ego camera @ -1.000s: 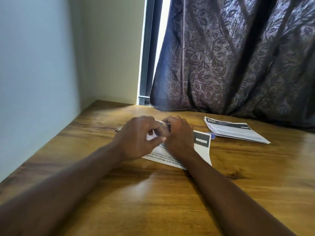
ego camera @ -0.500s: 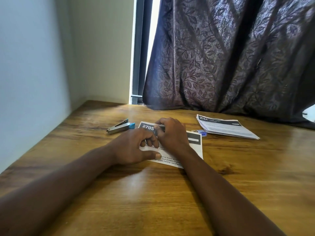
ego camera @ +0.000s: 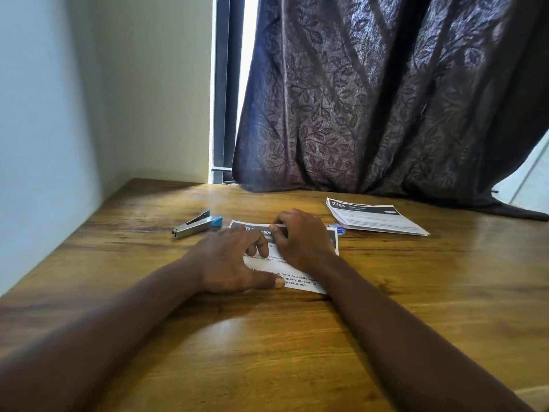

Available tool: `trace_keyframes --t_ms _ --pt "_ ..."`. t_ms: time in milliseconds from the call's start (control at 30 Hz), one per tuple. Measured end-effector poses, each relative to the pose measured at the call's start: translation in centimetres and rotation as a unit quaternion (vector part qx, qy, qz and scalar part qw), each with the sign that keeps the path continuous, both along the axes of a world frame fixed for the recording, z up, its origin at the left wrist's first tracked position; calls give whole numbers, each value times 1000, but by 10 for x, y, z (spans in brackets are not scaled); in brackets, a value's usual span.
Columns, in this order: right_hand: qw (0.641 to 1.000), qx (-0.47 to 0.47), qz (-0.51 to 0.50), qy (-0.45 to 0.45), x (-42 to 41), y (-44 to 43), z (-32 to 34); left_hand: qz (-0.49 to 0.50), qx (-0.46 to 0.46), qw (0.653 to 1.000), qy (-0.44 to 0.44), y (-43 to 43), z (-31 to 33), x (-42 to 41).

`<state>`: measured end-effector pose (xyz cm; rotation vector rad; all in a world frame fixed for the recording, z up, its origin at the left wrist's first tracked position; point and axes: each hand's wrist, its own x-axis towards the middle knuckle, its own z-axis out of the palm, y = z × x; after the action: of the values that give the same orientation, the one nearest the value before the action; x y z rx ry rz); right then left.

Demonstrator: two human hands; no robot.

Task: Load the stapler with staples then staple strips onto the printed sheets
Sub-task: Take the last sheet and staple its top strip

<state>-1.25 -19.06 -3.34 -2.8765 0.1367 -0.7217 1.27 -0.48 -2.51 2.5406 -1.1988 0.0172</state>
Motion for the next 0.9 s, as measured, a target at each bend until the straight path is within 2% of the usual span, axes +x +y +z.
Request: trace_keyframes --t_ms 133,267,400,500,567,667,733,900 --pt "1000 -22 3 13 10 9 4 -13 -16 1000 8 0 -3 2" --pt "998 54 22 18 23 18 2 -30 -45 998 27 4 -3 3" --pt "996 73 56 -3 24 13 -2 -33 -194 976 89 16 -2 15" --pt "994 75 80 -12 24 9 -2 58 -240 969 -29 31 4 31" --pt "992 80 93 -9 25 6 -1 120 -235 962 -71 43 5 44" --pt "992 72 104 4 25 5 0 191 -159 967 -55 56 1 57" --pt "992 63 111 8 26 6 0 222 -111 967 -53 56 -4 61" --pt "991 54 122 6 28 8 0 272 -54 958 -75 49 -5 64"
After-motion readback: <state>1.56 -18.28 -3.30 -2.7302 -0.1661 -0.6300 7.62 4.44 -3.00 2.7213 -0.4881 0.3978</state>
